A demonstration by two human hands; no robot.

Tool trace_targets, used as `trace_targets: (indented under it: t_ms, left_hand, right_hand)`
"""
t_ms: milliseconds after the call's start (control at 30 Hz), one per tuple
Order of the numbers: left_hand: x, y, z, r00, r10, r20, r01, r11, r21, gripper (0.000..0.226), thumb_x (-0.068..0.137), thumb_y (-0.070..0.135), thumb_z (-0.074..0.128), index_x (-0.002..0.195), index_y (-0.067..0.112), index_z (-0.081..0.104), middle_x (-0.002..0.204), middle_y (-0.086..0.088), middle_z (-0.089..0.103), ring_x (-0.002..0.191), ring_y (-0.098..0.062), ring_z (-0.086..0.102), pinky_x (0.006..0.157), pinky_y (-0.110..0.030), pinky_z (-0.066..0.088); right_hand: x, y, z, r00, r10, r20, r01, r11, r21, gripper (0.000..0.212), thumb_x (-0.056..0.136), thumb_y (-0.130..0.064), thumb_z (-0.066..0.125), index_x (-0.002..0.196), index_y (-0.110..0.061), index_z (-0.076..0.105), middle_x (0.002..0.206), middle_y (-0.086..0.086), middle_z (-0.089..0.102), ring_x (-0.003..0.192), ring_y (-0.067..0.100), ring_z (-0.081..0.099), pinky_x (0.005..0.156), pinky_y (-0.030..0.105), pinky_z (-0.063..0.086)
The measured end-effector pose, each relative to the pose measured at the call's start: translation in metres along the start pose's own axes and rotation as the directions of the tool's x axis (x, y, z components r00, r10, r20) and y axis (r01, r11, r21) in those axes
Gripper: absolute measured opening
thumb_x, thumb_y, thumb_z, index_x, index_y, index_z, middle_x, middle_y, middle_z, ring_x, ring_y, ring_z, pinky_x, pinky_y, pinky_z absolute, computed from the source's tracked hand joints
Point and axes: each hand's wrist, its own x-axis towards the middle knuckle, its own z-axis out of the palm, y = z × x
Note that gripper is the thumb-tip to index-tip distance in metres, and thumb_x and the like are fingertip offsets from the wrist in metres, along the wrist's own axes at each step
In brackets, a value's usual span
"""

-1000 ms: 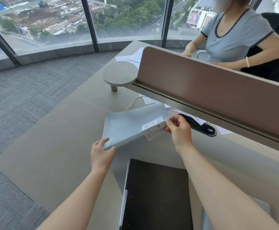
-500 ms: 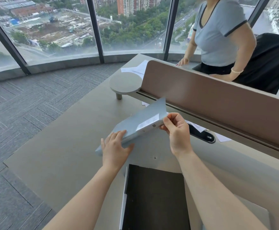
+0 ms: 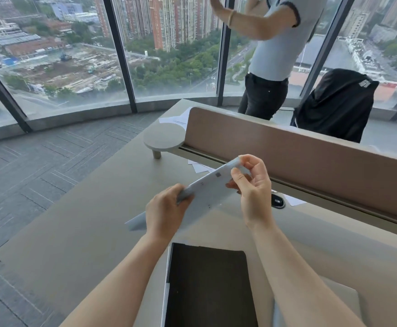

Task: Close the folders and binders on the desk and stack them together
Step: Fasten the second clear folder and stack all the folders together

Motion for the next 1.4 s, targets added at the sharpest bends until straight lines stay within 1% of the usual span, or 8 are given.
trace_targets:
  t_ms: [200,367,467,567,867,1100,1233,1400]
  left_hand:
    - [0.004,0.038,-0.02,0.998,-0.028,0.057,0.033,0.995,-0.091,0.041,0.082,0.039,0.072,0.061,0.026,0.04,0.047,0.004,0.036,0.056,-0.024,0.037,0.053,-0.032,0.029]
    - [0.009,0.071,-0.022,0.971,-0.093,0.221,0.201,0.818,-0.538,0.029,0.074,0.041,0.073,0.07,0.017,0.056,0.06,0.003,0.052,0.055,-0.017,0.043,0.054,-0.039,0.043]
    - [0.003,0.094,-0.02,0.929,-0.121,0.349,0.342,0.643,-0.685,0.021,0.084,0.022,0.075,0.089,0.003,0.067,0.074,-0.007,0.066,0.064,-0.02,0.06,0.064,-0.043,0.055]
    - [-0.01,0.106,-0.005,0.878,-0.142,0.457,0.451,0.563,-0.692,0.01,0.091,0.019,0.069,0.095,0.01,0.072,0.085,-0.01,0.074,0.071,-0.023,0.066,0.073,-0.046,0.058]
    - [-0.059,0.113,0.062,0.671,-0.223,0.707,0.727,0.383,-0.57,0.021,0.092,0.026,0.069,0.103,0.008,0.072,0.099,-0.018,0.077,0.084,-0.035,0.073,0.08,-0.058,0.06]
    - [-0.114,0.1,0.117,0.545,-0.344,0.764,0.812,0.442,-0.38,0.025,0.092,0.032,0.068,0.1,0.009,0.069,0.1,-0.015,0.076,0.091,-0.036,0.073,0.085,-0.058,0.058]
    - [-0.145,0.093,0.134,0.558,-0.383,0.736,0.782,0.54,-0.312,0.02,0.093,0.028,0.065,0.096,0.009,0.067,0.097,-0.014,0.074,0.089,-0.032,0.072,0.084,-0.051,0.059]
    - [-0.17,0.087,0.149,0.599,-0.421,0.682,0.696,0.694,-0.184,0.017,0.087,0.025,0.066,0.09,0.008,0.062,0.093,-0.016,0.071,0.084,-0.033,0.07,0.079,-0.053,0.059]
  right_hand:
    - [-0.012,-0.005,-0.033,0.985,0.021,-0.173,-0.021,1.0,0.002,0.049,0.09,-0.002,0.06,0.129,-0.029,0.051,0.129,-0.001,0.054,0.082,0.002,0.06,0.085,0.033,0.054]
    - [-0.021,-0.003,-0.075,0.956,0.099,-0.277,-0.107,0.994,-0.012,0.048,0.09,-0.01,0.062,0.127,-0.035,0.046,0.113,-0.02,0.056,0.095,-0.006,0.059,0.076,0.005,0.048]
    - [-0.03,0.002,-0.103,0.928,0.194,-0.318,-0.22,0.974,-0.047,0.051,0.087,-0.026,0.062,0.135,-0.025,0.045,0.124,-0.001,0.062,0.106,0.011,0.062,0.094,0.029,0.049]
    - [-0.042,0.003,-0.129,0.897,0.239,-0.371,-0.274,0.961,-0.043,0.033,0.095,-0.02,0.054,0.128,-0.025,0.049,0.1,-0.001,0.066,0.082,0.008,0.061,0.076,0.026,0.046]
    - [-0.087,0.028,-0.22,0.841,0.295,-0.453,-0.375,0.922,-0.095,0.017,0.091,-0.005,0.056,0.085,-0.017,0.068,0.079,0.005,0.067,0.071,0.019,0.057,0.07,0.032,0.042]
    - [-0.132,0.062,-0.269,0.779,0.444,-0.443,-0.565,0.804,-0.187,0.012,0.092,-0.011,0.059,0.083,-0.015,0.065,0.071,0.001,0.069,0.057,0.013,0.058,0.054,0.027,0.04]
    - [-0.155,0.085,-0.285,0.746,0.47,-0.472,-0.633,0.722,-0.28,0.015,0.092,-0.009,0.057,0.079,-0.014,0.061,0.07,0.001,0.067,0.05,0.003,0.057,0.047,0.018,0.041]
    - [-0.179,0.118,-0.303,0.719,0.52,-0.461,-0.693,0.585,-0.422,0.018,0.089,-0.02,0.058,0.072,-0.016,0.052,0.067,-0.001,0.059,0.062,0.018,0.048,0.062,0.033,0.038]
